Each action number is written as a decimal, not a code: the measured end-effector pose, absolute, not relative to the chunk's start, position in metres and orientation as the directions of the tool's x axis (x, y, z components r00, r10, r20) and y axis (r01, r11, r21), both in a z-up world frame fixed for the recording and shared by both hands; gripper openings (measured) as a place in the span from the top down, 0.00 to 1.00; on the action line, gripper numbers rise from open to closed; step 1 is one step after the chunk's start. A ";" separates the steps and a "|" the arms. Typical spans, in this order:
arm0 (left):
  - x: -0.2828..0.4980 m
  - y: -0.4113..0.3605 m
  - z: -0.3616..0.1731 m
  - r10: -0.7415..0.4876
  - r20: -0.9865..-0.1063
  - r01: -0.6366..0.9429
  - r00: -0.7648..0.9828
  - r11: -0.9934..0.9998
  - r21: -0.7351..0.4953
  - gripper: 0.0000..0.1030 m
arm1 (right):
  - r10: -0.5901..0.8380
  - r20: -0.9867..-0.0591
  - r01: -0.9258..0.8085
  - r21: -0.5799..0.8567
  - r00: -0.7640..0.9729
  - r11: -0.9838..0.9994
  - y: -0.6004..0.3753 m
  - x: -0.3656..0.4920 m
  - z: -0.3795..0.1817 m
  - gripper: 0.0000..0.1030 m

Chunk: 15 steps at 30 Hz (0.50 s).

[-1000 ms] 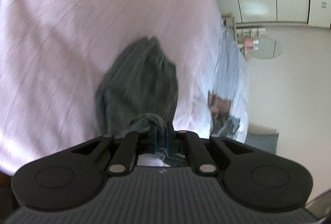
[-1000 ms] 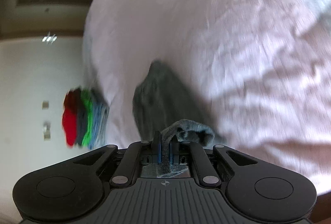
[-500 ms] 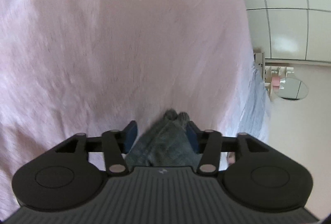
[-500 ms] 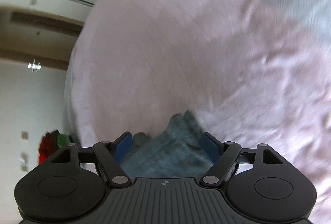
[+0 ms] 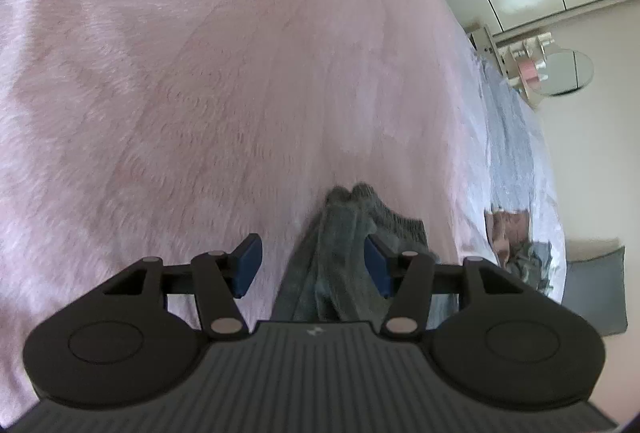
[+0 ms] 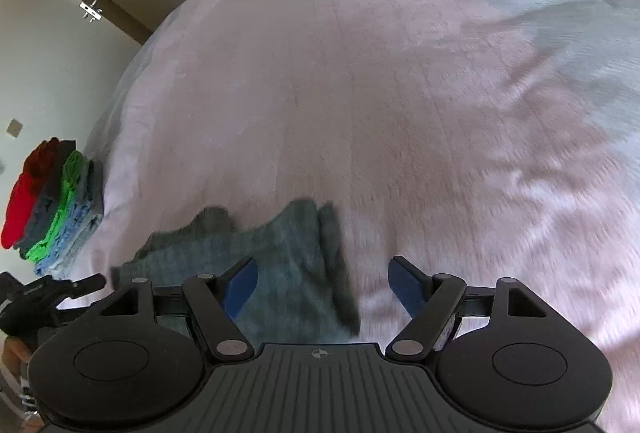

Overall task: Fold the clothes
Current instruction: 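Grasp the leg end with both grippers and lift it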

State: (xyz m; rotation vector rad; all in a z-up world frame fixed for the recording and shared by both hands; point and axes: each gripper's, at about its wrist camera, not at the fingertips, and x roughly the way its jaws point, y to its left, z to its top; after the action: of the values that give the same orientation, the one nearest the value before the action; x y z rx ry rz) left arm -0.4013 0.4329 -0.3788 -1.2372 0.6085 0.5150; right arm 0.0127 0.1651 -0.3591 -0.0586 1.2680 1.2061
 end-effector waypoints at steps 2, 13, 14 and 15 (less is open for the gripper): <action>-0.398 0.434 -0.384 0.025 -0.664 -0.648 0.748 0.247 -0.720 0.58 | 0.660 -0.725 -0.697 0.577 -0.197 0.426 0.174 0.017 -0.367 0.26; -0.394 0.438 -0.365 0.067 -0.628 -0.603 0.775 0.377 -0.703 0.96 | 0.727 -0.658 -0.719 0.601 -0.198 0.348 0.163 0.020 -0.342 0.95; -0.396 0.439 -0.359 0.076 -0.628 -0.601 0.774 0.400 -0.692 0.96 | 0.738 -0.650 -0.721 0.599 -0.183 0.349 0.161 0.021 -0.337 0.95; -0.395 0.440 -0.356 0.084 -0.626 -0.598 0.775 0.416 -0.685 0.96 | 0.743 -0.646 -0.721 0.599 -0.176 0.349 0.161 0.022 -0.334 0.95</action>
State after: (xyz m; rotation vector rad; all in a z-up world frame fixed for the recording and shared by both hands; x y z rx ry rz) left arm -0.3945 0.4395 -0.3559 -1.0647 0.5549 0.4565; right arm 0.0215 0.1610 -0.3343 0.0247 1.1687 1.2997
